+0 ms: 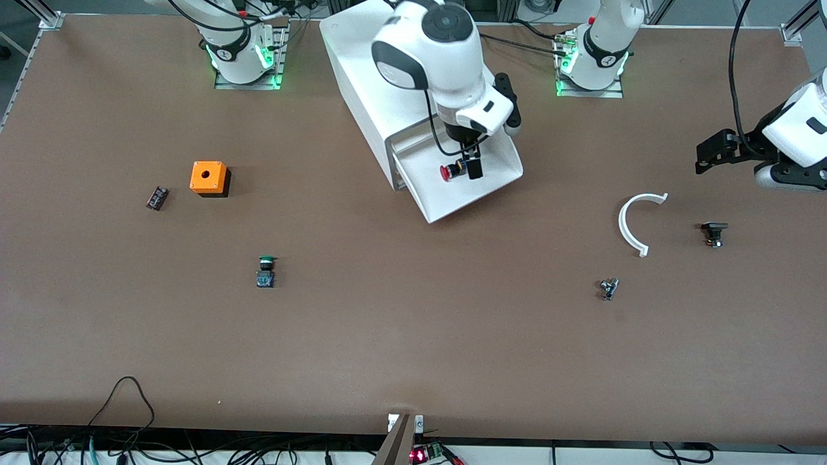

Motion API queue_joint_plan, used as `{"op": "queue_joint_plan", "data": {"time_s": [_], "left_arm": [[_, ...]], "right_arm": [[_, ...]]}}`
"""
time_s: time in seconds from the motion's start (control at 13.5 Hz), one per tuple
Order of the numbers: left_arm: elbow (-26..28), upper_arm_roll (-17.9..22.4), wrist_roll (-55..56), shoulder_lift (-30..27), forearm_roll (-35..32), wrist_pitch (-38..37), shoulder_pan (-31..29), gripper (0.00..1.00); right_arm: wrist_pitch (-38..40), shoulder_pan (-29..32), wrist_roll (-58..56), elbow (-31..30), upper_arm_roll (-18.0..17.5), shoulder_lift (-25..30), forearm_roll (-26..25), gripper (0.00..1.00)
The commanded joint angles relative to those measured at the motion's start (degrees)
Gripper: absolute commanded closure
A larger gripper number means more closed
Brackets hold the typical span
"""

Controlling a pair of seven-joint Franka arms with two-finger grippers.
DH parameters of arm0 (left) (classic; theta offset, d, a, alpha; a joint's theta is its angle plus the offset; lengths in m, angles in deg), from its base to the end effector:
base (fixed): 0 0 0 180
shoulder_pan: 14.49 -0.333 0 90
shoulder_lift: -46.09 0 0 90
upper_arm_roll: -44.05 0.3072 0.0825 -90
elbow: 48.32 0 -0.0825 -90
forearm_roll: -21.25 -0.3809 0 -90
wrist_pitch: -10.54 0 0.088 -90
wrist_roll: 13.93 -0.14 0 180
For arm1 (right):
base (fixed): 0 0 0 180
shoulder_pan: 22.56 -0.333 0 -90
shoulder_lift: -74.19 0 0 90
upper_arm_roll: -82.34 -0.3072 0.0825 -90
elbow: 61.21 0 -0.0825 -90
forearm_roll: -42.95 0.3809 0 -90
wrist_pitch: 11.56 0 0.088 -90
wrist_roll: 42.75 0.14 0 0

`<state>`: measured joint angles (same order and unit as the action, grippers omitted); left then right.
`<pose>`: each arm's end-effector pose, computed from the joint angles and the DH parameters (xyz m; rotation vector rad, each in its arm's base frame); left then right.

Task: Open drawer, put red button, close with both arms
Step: 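Place the red button in the drawer with the right gripper while the left gripper approaches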

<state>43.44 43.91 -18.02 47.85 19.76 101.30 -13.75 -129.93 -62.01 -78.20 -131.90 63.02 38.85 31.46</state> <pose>0.5583 -0.0049 0.5525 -3.1131 0.1366 0.0762 0.4506 0.5982 0.4093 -2.1003 -2.2416 -0.3746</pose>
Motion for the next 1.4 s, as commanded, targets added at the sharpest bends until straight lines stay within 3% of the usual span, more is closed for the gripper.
{"op": "queue_joint_plan", "data": {"time_s": [0.0,0.22,0.37,0.59,0.74,0.96,1.18,1.33], "left_arm": [[-0.6,-0.1,0.3,0.4,-0.1,0.0,-0.2,0.0],[-0.6,-0.1,1.2,2.5,3.7,0.9,0.5,0.0],[-0.4,-0.2,6.5,5.1,6.9,1.8,1.0,0.0],[0.3,-1.7,13.7,7.9,6.0,6.8,4.2,0.0],[5.0,-1.7,16.0,8.9,6.1,15.9,6.4,0.0],[6.8,-1.8,22.6,15.3,6.3,25.9,9.6,0.0],[6.9,-1.7,32.1,21.9,6.5,35.0,14.0,0.0],[9.3,-1.7,33.9,24.2,6.6,41.3,16.4,0.0]], "right_arm": [[3.0,4.1,9.3,-3.9,1.8,5.3,-0.7,0.0],[3.7,4.4,24.1,-7.4,8.1,9.0,-0.8,0.0],[9.6,4.5,34.4,-7.7,11.3,11.0,-0.7,0.0],[11.7,4.3,60.8,-6.7,12.9,11.5,-1.0,0.0],[13.0,4.8,73.4,-6.6,13.7,11.6,-1.0,0.0],[13.7,12.8,75.5,-6.7,15.4,14.0,0.1,0.0],[16.1,21.8,71.7,-8.0,16.3,16.2,6.7,0.0],[16.9,24.9,68.3,-8.5,16.6,16.4,7.4,0.0]]}}
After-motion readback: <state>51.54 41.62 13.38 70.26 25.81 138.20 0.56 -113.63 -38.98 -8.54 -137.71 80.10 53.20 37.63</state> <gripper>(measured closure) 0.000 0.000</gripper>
